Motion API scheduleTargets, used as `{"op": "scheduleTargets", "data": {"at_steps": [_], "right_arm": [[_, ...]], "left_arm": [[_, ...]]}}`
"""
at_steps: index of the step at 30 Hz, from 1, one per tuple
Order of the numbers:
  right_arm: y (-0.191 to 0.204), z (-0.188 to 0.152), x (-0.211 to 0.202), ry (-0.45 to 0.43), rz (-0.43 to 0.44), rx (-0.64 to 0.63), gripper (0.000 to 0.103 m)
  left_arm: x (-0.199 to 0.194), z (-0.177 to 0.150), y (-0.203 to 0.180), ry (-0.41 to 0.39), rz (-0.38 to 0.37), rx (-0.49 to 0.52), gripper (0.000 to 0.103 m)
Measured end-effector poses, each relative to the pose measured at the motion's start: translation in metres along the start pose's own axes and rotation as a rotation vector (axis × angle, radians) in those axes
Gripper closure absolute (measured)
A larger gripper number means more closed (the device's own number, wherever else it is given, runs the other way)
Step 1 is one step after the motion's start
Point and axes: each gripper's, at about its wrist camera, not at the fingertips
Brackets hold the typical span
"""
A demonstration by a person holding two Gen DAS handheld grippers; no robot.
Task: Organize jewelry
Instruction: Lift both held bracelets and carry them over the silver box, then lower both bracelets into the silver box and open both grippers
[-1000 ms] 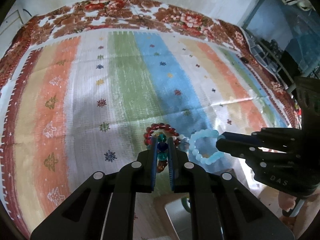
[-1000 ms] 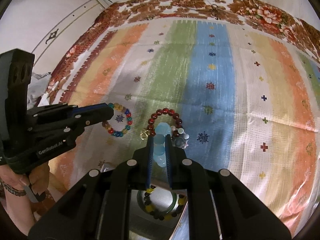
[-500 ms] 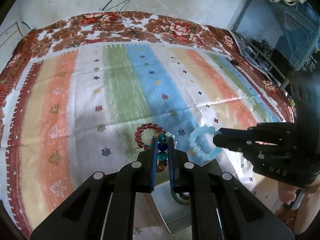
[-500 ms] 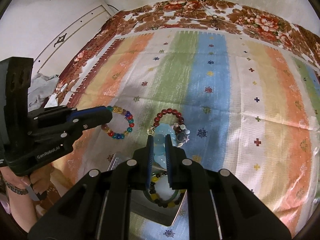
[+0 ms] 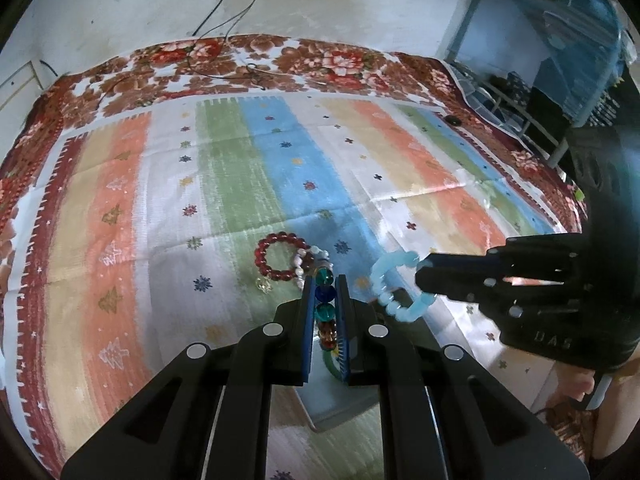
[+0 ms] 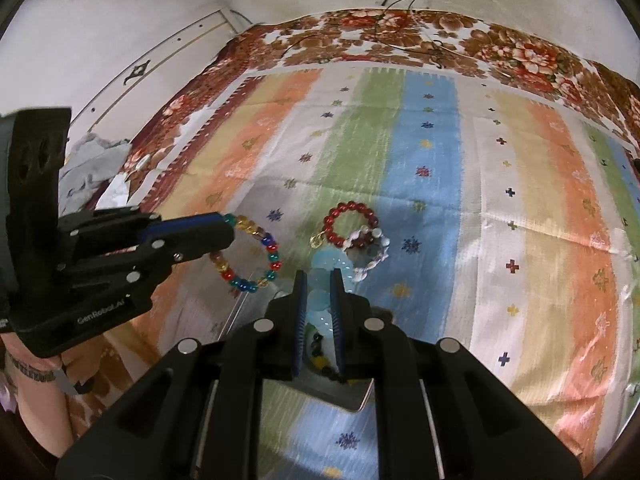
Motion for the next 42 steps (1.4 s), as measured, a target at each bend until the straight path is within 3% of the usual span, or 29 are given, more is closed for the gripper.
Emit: {"op": "scheduleTargets", "data": {"at_steps": [4, 11, 29, 33, 38, 40, 42], "right_arm": [[0.004, -0.012, -0.002, 0.009, 0.010, -0.007, 0.090], [0.016, -0.031, -0.007, 0.013, 0.027, -0.033, 0.090], [0.010, -0.032, 0.004, 0.037, 0.004, -0.009, 0.089], [0.000, -0.028, 0.006, 0.036, 0.002, 0.028, 0.069], [-0.008, -0.026, 0.010, 0.046, -0.008, 0.053, 0.069], [-0.010, -0.025, 0.011, 0.049, -0.011, 0.059, 0.069], [-0.011, -0.024, 0.013, 0.053, -0.011, 0.065, 0.066]], "left_arm": [[-0.001, -0.008, -0.002, 0.005, -0.034, -0.012, 0.094], [-0.002, -0.026, -0.009, 0.015, -0.023, -0.006, 0.094], [0.002, -0.030, -0.014, 0.024, -0.005, 0.019, 0.094], [0.002, -0.028, -0.010, 0.020, 0.000, 0.008, 0.092], [0.004, -0.026, -0.004, 0.020, 0.010, -0.013, 0.090], [0.005, -0.025, -0.001, 0.021, 0.011, -0.023, 0.081], [0.007, -0.023, 0.004, 0.024, 0.014, -0.034, 0.078]]}}
Point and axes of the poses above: each gripper's, at about its wrist camera, not at the fingertips, and x roughly the way its jaws point, y to its left, z to its top, and after that the axes turned 3 degrees about -z, right-handed
